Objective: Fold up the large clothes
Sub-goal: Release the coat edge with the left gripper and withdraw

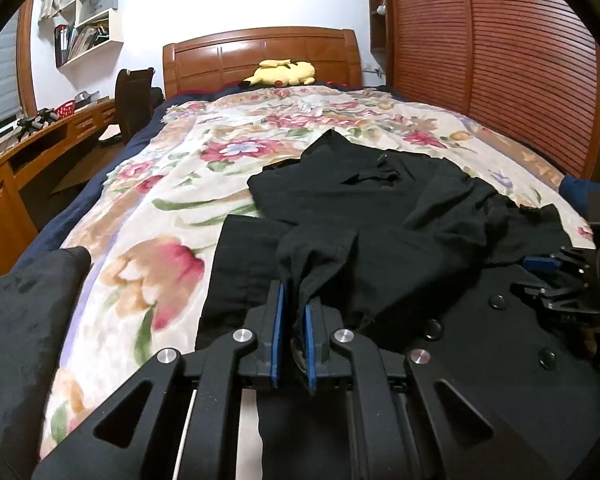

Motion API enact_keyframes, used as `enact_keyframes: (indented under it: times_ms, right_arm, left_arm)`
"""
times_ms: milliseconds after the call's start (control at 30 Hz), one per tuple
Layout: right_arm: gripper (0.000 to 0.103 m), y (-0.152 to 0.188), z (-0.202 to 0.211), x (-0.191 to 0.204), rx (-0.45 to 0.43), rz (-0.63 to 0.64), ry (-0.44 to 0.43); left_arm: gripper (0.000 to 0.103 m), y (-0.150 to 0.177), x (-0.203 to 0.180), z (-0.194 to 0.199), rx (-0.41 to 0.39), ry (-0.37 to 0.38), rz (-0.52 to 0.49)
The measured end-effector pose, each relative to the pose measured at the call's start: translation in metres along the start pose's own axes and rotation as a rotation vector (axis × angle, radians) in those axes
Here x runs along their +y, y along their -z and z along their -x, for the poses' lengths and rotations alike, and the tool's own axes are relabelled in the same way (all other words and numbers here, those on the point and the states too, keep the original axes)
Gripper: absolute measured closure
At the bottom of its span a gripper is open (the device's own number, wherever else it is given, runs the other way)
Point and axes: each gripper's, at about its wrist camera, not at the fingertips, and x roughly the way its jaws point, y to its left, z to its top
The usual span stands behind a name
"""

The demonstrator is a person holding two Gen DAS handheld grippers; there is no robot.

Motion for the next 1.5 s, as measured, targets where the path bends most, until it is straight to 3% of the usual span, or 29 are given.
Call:
enact_keyframes:
  times_ms: [267, 467, 667, 733, 800, 1033, 1367, 1500]
  right_arm:
    - [0.048, 0.000, -0.001, -0.001, 0.003, 0.003, 0.000]
    - [0.048, 0.000, -0.001, -0.003, 0.004, 0.009, 0.002]
    - [0.048, 0.000, -0.001, -0.004, 0.004, 0.011, 0.000]
    - [0.048, 0.000, -0.001, -0.003, 0.004, 0.011, 0.001]
    - [0.048, 0.000, -0.001, -0.003, 0.004, 0.011, 0.001]
    - [0.048, 0.000, -0.001, -0.003, 0.004, 0.011, 0.000]
    - [0.048, 0.000, -0.001, -0.003, 0.004, 0.010, 0.000]
    - [0.048, 0.000, -0.001, -0.003, 0.004, 0.010, 0.001]
  left_arm:
    - [0.086, 0.006, -0.004, 0.021, 0.001, 0.104, 0.020]
    - [0.065, 0.000, -0.005, 0.035, -0.036, 0.098, 0.003]
    - [0.057, -0.008, 0.007, 0.020, -0.009, 0.074, 0.008]
    - [0.046, -0.012, 0.011, 0.009, 0.013, 0.064, 0.005]
    - [0.029, -0.014, 0.015, -0.003, 0.026, 0.042, 0.001]
    - [0.028, -0.018, 0.037, -0.054, 0.129, 0.014, 0.016]
    - [0.028, -0.020, 0.043, -0.091, 0.227, 0.097, 0.068]
    - [0.042, -0.017, 0.044, -0.101, 0.269, 0.132, 0.092]
